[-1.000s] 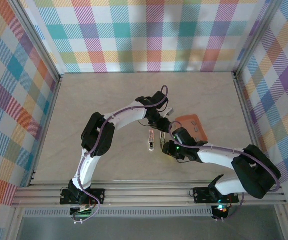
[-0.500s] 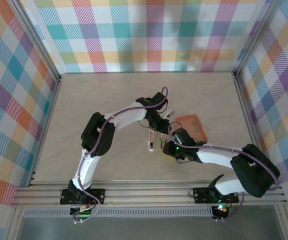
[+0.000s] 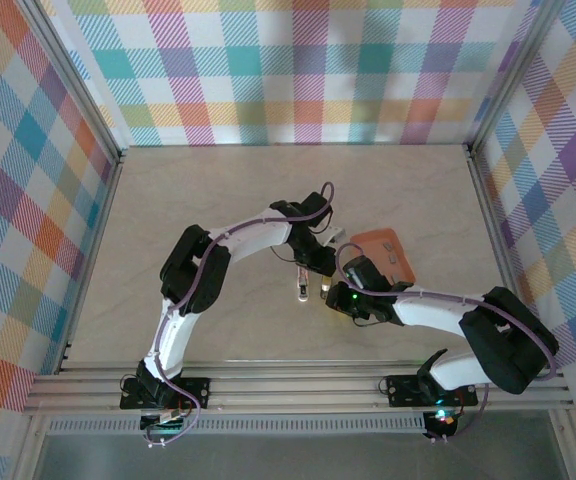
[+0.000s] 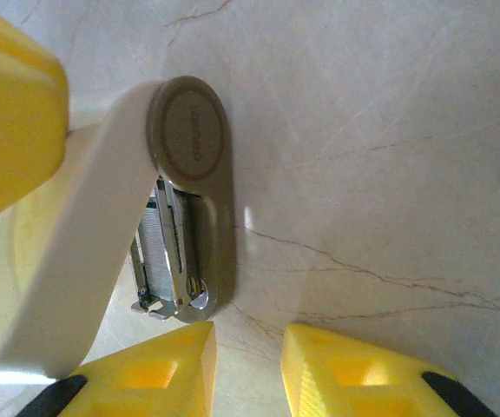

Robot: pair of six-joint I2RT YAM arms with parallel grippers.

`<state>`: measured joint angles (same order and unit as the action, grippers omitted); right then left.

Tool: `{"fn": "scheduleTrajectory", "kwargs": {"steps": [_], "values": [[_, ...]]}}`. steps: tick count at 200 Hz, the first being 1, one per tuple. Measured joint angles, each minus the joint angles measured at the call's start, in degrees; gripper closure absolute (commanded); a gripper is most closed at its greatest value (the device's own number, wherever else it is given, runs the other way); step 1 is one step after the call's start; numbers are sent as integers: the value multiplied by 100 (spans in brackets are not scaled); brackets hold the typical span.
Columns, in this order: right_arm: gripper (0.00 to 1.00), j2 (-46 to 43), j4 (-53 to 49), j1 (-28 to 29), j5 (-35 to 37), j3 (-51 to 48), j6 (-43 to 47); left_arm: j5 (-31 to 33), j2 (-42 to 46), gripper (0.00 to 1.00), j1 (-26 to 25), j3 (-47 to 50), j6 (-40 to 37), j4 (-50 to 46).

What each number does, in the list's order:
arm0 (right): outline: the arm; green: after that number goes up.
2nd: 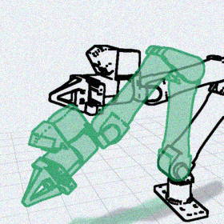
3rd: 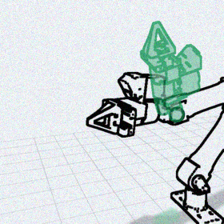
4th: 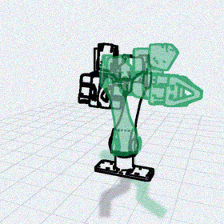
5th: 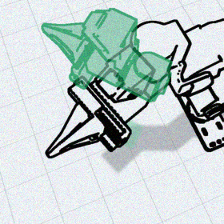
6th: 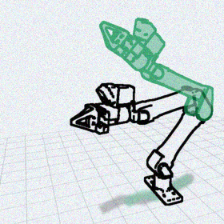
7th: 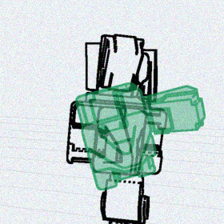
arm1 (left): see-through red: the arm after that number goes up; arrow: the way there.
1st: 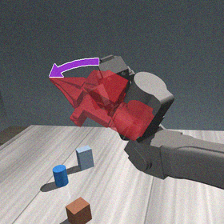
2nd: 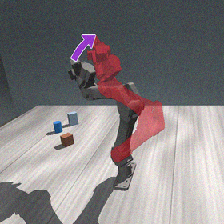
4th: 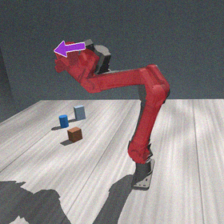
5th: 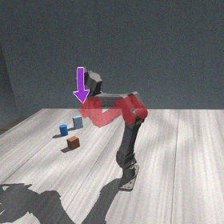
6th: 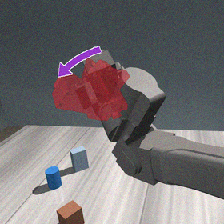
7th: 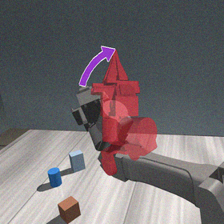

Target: Load the staples into the stapler

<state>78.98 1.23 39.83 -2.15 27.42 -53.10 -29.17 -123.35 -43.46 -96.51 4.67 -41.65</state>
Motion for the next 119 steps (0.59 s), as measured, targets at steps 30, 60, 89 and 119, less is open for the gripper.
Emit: {"fn": "scheduleTrajectory", "kwargs": {"steps": [30,60,89,119], "values": [[69,-22,-4,2,-13,0,22,7,87,80,-11,118,22,85],[65,-201,-175,26,26,0,127,44,229,77,-39,254,66,136],[62,-629,-664,26,105,0,238,177,448,73,-66,363,197,282],[60,-1115,-1248,26,59,85,389,337,826,72,-68,612,330,616]]}}
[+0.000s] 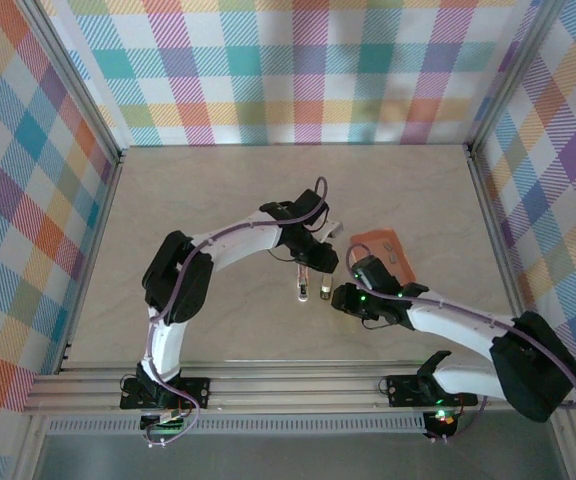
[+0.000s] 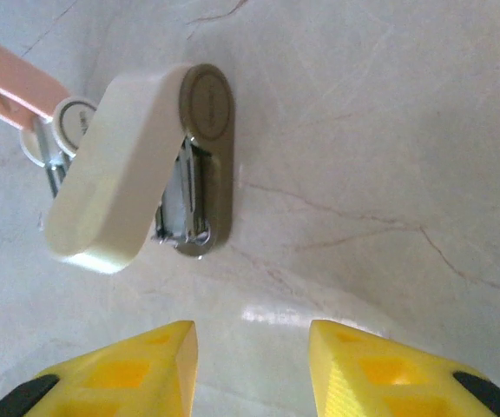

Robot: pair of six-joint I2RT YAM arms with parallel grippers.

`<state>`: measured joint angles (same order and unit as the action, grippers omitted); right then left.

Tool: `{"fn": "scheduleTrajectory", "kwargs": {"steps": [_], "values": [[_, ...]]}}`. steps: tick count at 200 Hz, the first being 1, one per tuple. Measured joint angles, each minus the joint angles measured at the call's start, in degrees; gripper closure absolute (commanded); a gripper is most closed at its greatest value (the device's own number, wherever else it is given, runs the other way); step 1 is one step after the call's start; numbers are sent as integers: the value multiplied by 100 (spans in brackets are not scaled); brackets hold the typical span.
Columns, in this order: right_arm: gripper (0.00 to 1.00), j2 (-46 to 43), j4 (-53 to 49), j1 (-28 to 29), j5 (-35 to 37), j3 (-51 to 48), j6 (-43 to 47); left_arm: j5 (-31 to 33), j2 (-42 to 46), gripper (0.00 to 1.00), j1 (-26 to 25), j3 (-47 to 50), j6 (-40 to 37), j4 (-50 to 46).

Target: Load the staples into the stapler

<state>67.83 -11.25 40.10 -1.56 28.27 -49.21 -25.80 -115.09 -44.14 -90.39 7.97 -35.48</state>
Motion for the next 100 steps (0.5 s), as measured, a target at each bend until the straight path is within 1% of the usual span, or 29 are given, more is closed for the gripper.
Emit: {"fn": "scheduleTrajectory", "kwargs": {"steps": [23,53,77,100], "values": [[60,-173,-391,-57,-105,229,98,144,393,72,0,358,129,299],[57,-151,-448,-321,-463,535,59,350,881,72,4,911,319,723],[57,197,-468,-494,-721,844,17,544,1202,71,35,1338,391,981],[57,501,-437,-542,-896,1008,-4,688,1429,71,74,1681,455,1145]]}}
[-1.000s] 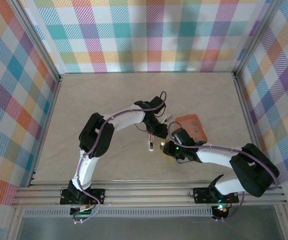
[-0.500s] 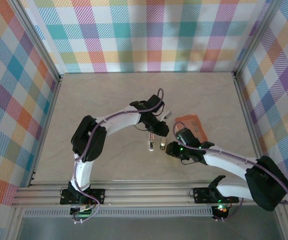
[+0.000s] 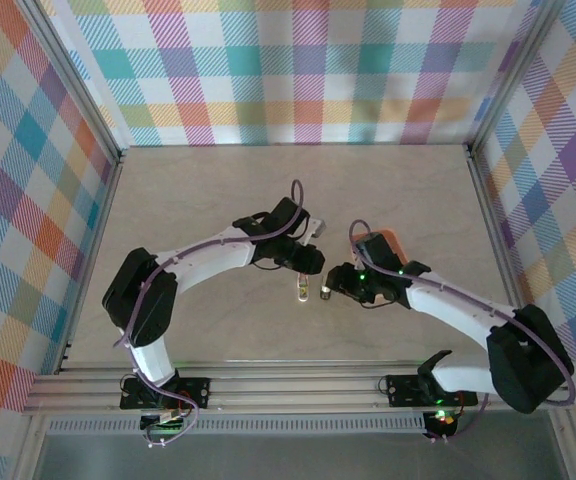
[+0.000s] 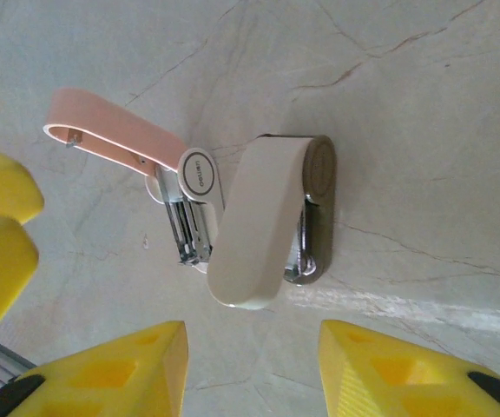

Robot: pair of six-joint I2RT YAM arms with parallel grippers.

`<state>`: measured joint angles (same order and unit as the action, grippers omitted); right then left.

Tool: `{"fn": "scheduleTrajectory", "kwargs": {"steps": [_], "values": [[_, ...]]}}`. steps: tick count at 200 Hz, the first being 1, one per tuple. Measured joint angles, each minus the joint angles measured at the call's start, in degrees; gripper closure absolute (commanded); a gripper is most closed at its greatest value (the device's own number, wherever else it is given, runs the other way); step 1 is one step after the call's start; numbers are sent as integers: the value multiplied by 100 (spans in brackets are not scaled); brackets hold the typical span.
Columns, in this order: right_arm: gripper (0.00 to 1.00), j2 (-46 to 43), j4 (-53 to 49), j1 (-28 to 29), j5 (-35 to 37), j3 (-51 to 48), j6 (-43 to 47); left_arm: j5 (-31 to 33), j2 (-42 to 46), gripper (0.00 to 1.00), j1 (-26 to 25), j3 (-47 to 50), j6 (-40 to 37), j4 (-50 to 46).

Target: Load the staples into the stapler

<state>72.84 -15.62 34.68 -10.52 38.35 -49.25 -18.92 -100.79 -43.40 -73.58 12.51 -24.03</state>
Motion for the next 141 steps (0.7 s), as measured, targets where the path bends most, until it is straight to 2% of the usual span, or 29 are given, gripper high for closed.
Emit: {"fn": "scheduleTrajectory", "kwargs": {"steps": [64,141], "values": [[58,474,76,-61,-258,52,-2,236,284,71,85,693,256,358],[63,931,295,-92,-398,61,0,258,341,71,96,776,317,479]]}}
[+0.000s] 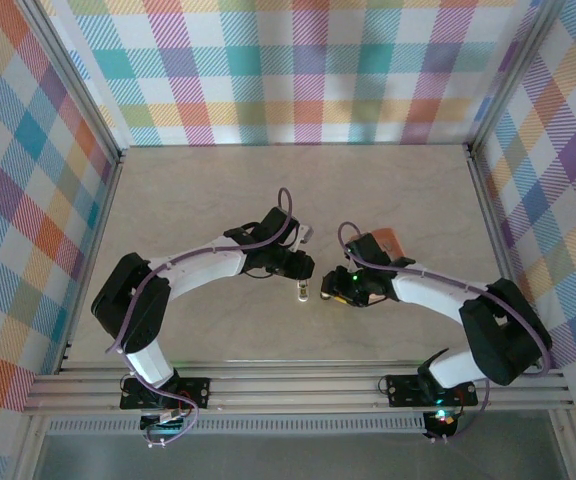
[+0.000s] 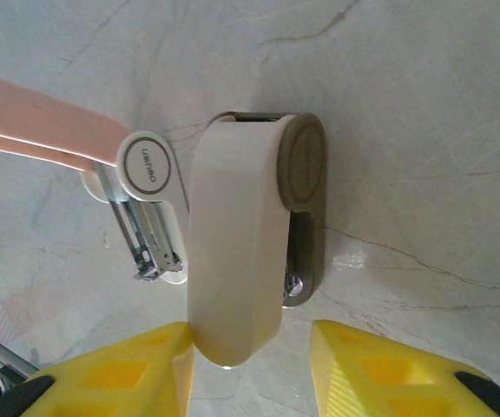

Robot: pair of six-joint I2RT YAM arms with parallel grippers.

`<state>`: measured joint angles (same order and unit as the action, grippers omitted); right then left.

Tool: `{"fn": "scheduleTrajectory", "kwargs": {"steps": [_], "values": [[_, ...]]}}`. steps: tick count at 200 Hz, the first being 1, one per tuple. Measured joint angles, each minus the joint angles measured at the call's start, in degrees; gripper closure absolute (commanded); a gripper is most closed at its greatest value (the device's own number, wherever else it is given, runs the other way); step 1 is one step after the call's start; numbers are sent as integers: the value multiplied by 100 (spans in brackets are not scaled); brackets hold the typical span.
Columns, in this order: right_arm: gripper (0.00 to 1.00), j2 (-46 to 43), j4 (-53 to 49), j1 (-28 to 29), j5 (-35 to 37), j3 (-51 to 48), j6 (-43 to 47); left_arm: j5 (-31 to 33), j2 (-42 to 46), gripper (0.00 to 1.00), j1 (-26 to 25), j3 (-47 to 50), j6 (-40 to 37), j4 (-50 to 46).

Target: Load the staples into the stapler

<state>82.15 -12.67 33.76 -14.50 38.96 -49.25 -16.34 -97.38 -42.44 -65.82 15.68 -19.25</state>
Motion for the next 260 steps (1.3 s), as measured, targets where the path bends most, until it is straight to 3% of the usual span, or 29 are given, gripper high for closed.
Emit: {"fn": "scheduleTrajectory", "kwargs": {"steps": [82,260], "values": [[71,402,433,4,-103,-13,26,7,9,71,26,85,0,37],[66,586,334,33,-55,76,63,20,42,71,48,197,17,168]]}}
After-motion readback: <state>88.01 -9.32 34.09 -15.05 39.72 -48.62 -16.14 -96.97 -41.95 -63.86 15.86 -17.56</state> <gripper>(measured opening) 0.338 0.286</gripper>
